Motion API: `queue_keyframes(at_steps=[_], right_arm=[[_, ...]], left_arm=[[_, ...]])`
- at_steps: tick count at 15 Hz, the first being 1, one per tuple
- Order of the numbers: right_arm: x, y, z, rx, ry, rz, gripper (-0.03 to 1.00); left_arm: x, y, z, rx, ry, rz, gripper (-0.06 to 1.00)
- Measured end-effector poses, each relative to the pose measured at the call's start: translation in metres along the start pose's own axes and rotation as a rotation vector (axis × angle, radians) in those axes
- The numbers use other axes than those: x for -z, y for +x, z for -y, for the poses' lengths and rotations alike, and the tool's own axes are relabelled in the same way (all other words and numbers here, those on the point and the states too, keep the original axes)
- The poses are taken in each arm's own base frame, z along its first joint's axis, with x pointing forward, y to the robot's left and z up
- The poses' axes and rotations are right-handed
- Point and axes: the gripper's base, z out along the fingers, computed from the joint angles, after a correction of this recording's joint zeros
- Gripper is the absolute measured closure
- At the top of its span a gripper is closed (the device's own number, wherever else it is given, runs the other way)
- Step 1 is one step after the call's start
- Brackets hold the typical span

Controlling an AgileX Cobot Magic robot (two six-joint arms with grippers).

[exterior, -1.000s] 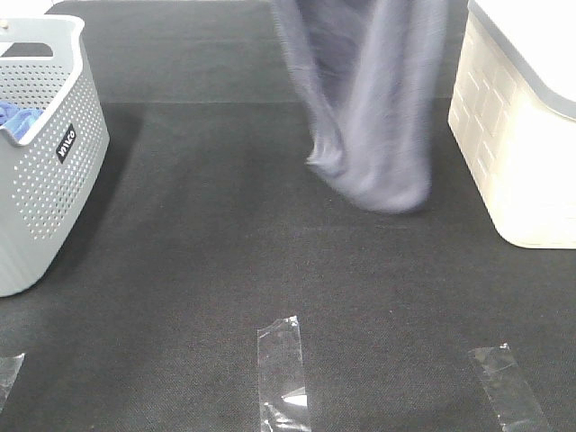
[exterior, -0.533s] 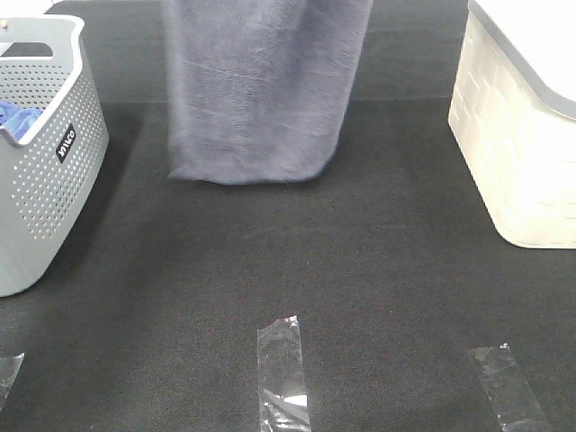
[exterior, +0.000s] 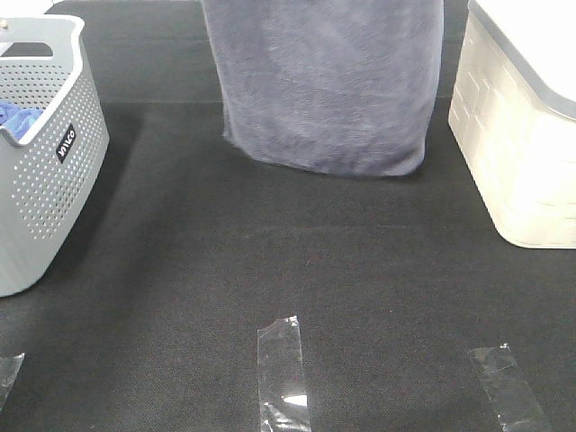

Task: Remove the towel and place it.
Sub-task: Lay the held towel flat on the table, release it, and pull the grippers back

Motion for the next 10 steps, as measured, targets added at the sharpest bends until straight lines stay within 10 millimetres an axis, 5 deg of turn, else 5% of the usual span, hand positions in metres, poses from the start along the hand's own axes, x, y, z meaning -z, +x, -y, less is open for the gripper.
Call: queue_keyframes(at_steps=[4,10], right_arm=[[-0.016,0.023,-0.004,0.048,-0.008,0.047,0.97],[-0.016,0.024,0.018,0.004,0.095,0.126,0.97]], left_arm=[[0.0,0.023,-0.013,-0.047,0.004,0.09,0.94],[0.001,0.027,-0.009,-0.033,0.032,0.231,0.94]])
